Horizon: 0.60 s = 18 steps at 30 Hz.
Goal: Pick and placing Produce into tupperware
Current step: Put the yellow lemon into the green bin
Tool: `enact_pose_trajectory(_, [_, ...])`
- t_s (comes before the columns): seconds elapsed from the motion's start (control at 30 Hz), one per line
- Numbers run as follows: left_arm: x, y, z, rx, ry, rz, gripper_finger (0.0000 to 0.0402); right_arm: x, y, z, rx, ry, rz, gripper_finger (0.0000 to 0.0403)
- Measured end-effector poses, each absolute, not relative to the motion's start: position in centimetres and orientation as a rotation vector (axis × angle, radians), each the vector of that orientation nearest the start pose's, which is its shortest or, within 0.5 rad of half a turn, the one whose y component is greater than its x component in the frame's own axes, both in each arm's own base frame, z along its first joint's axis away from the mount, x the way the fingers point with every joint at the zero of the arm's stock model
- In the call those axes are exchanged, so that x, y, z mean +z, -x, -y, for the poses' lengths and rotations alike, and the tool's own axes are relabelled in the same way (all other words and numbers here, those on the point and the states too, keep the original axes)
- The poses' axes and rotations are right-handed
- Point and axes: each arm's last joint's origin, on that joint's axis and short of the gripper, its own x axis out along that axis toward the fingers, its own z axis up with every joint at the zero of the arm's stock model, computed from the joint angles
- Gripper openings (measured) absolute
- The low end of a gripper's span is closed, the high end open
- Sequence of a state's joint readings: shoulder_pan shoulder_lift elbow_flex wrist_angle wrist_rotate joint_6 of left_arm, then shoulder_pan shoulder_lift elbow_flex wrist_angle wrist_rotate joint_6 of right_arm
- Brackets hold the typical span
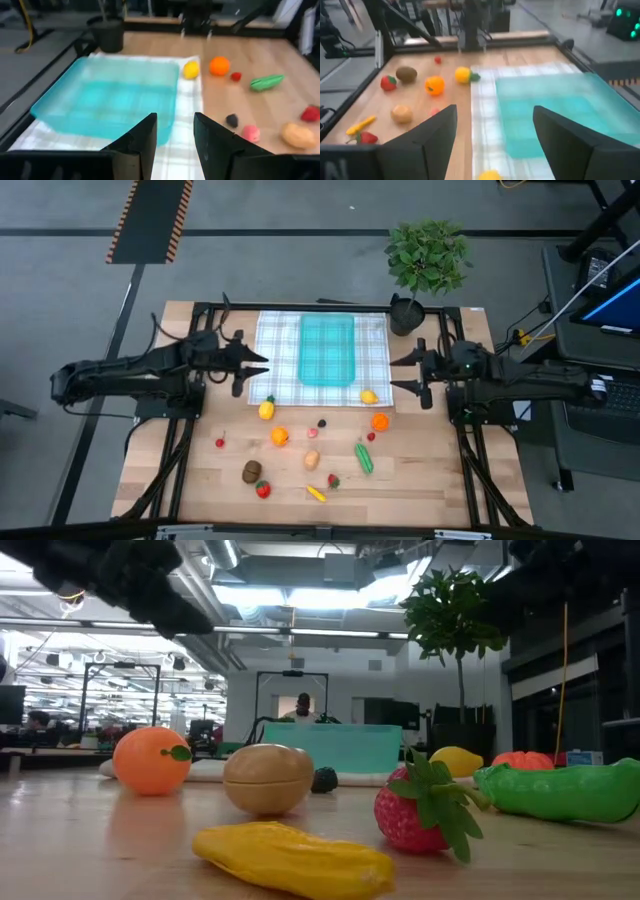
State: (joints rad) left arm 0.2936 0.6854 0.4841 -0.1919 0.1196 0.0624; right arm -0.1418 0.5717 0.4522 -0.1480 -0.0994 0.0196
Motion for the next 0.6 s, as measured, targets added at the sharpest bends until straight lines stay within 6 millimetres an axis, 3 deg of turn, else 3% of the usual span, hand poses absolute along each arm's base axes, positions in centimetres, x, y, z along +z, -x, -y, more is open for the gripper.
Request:
enact_pose_trajectory(0.2, [24.5,-16.5,-4.2,0.202,-0.014,-0.484,0.0121,25.1,-14.6,1.8,-0.064,-0.054,-0.322,0.0263])
enact_pose_trajectory(0.6, [24.1,-16.9,-4.3,0.261,-0.013,-0.512,0.0121,23.8,-15.7,2.2,-0.134,-0.083,-0.429,0.0263])
